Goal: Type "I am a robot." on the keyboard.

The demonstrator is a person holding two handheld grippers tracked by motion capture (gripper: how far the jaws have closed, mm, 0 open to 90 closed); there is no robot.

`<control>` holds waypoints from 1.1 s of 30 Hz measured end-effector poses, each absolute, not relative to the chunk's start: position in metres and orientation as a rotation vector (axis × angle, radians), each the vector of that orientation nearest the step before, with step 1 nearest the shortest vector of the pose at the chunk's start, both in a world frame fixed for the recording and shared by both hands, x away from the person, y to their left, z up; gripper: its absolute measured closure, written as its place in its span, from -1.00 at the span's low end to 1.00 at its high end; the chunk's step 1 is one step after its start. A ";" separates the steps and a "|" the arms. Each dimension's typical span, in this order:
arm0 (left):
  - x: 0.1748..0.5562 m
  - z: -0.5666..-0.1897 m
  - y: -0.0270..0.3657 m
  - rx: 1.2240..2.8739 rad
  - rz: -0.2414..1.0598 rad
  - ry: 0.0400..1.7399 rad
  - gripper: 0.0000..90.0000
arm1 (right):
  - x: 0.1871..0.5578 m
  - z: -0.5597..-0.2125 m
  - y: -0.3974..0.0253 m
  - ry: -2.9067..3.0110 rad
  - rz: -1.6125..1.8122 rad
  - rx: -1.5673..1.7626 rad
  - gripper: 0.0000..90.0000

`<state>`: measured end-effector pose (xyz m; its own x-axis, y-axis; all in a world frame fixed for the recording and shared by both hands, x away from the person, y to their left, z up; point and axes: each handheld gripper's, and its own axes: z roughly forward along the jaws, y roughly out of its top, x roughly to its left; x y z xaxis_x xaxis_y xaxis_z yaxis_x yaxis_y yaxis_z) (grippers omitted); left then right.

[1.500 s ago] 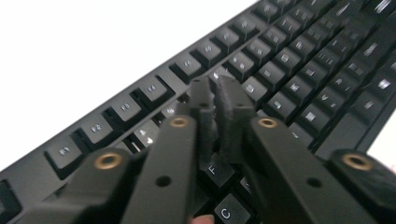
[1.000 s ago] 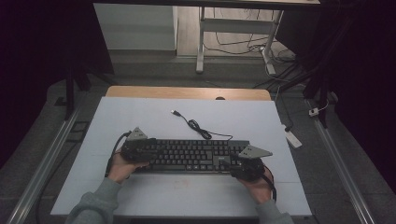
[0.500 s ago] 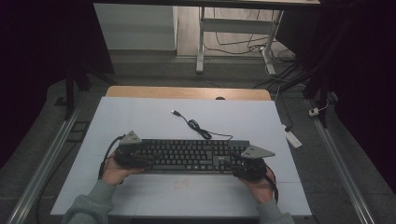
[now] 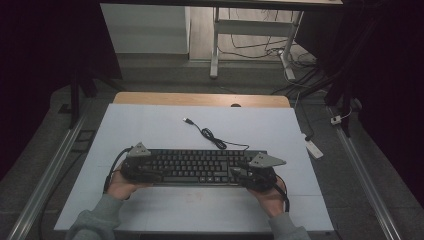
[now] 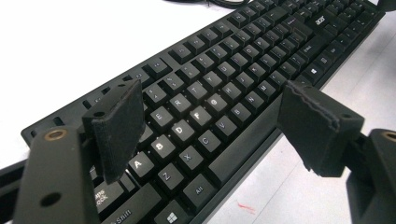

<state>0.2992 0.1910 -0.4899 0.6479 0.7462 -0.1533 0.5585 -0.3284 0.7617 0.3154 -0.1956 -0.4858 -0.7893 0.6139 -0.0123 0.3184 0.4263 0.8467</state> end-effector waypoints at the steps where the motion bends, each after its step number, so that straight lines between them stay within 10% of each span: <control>1: 0.299 -0.490 0.191 2.026 0.284 1.018 -0.49 | 0.315 -0.485 -0.192 2.374 1.297 0.798 0.46; 10: 0.299 -0.490 0.192 2.028 0.291 1.016 -0.50 | 0.319 -0.488 -0.157 2.489 1.297 0.706 0.98; 33: 0.299 -0.491 0.189 2.044 0.285 1.009 -0.51 | 0.339 -0.514 -0.104 2.575 1.173 0.690 0.99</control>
